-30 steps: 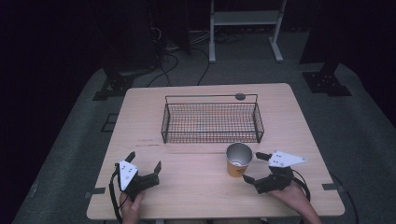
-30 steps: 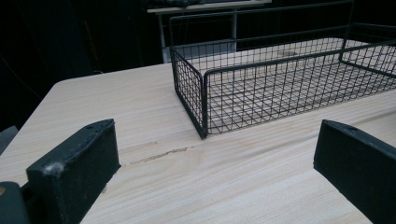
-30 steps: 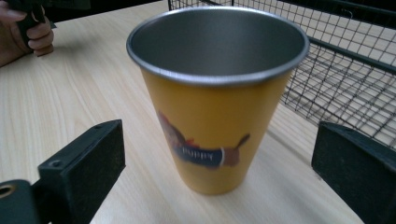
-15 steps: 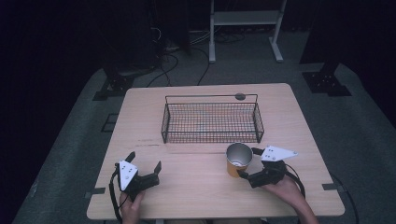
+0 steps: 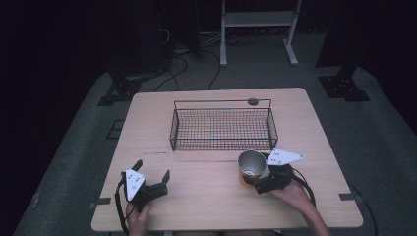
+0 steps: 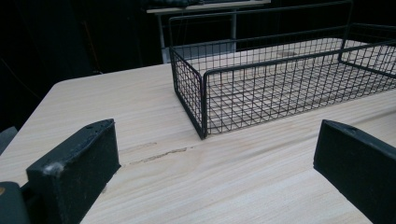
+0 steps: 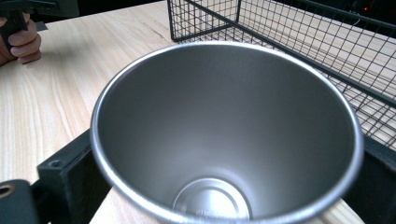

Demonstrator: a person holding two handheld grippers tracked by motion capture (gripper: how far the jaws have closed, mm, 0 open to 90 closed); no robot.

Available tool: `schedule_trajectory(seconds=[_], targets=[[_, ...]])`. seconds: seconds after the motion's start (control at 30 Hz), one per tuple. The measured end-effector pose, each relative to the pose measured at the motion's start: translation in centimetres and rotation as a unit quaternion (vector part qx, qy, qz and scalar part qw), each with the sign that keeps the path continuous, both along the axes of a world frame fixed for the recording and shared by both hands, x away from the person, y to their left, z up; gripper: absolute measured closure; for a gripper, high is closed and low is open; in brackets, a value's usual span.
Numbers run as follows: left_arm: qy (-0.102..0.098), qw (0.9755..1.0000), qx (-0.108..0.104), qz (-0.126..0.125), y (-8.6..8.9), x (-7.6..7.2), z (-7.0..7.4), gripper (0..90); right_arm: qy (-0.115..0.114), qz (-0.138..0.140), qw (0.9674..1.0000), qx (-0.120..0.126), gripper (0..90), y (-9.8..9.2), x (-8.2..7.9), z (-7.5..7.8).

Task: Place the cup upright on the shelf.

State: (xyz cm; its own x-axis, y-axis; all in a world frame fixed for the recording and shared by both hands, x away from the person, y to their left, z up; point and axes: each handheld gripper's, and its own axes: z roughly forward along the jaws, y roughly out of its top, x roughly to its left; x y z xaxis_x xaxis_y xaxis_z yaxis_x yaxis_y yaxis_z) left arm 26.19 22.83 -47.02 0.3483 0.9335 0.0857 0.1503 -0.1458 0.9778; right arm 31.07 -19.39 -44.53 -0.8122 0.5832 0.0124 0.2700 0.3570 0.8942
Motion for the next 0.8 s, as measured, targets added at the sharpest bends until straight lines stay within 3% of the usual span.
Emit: schedule_trajectory(seconds=[0.37,0.43,0.8], targets=[[-0.001,1.0000,0.000,-0.001,0.00,0.00,0.00,0.0,0.002,0.004,1.0000,-0.002,2.6,0.60,0.45,0.10],[0.000,1.0000,0.000,-0.001,0.02,-0.01,0.01,0.0,-0.001,0.003,1.0000,-0.003,8.2,0.59,0.41,0.13],[-0.001,1.0000,0.000,-0.001,0.00,0.00,0.00,0.0,0.001,0.005,1.0000,-0.003,12.2,0.40,0.40,0.29]])
